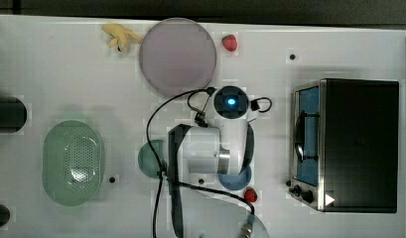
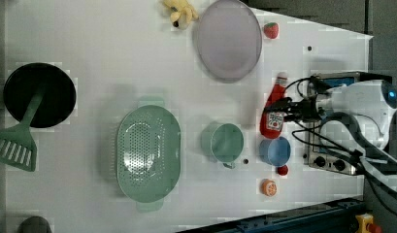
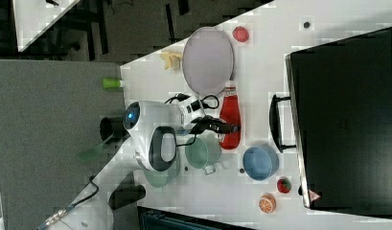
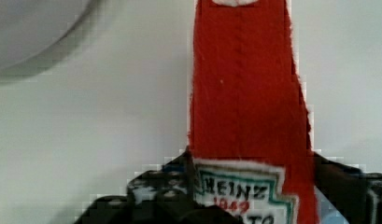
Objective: Pick ketchup from strainer and place it on the table
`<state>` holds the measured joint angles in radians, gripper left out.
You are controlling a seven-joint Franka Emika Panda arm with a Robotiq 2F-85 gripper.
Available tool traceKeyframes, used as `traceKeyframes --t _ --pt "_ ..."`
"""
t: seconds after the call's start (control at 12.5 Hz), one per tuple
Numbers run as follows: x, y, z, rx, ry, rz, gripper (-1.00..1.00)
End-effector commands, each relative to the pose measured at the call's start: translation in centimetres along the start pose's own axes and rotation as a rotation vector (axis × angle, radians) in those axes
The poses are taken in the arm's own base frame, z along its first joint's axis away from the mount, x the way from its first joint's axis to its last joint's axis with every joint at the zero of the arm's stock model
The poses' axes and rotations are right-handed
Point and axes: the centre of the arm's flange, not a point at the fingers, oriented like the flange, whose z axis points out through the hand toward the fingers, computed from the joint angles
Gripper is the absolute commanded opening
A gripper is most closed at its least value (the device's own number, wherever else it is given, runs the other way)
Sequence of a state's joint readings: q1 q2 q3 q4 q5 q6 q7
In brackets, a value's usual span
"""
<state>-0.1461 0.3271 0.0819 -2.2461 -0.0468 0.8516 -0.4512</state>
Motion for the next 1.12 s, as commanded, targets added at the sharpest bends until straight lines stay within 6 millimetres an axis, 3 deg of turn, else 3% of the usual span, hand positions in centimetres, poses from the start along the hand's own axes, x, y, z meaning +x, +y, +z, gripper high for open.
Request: traceKeyframes --t 0.08,0.24,0.48,0.64,0.88,1.12 --pt "0.5 0.1 -1.8 0.009 0.041 -0.021 1.0" --pt "1.6 0.2 -6.1 0.028 0.123 -0.013 1.0" --pt "3.6 0.0 -15.2 0.06 0.25 0.015 1.0" --pt "4.4 0.1 -20.7 0.068 0.25 0.128 1.0" --pt "4.7 0.1 -27.5 0.073 0.213 0.327 1.0" --pt "3.5 0.2 -32.6 0.037 0.137 0.357 1.0"
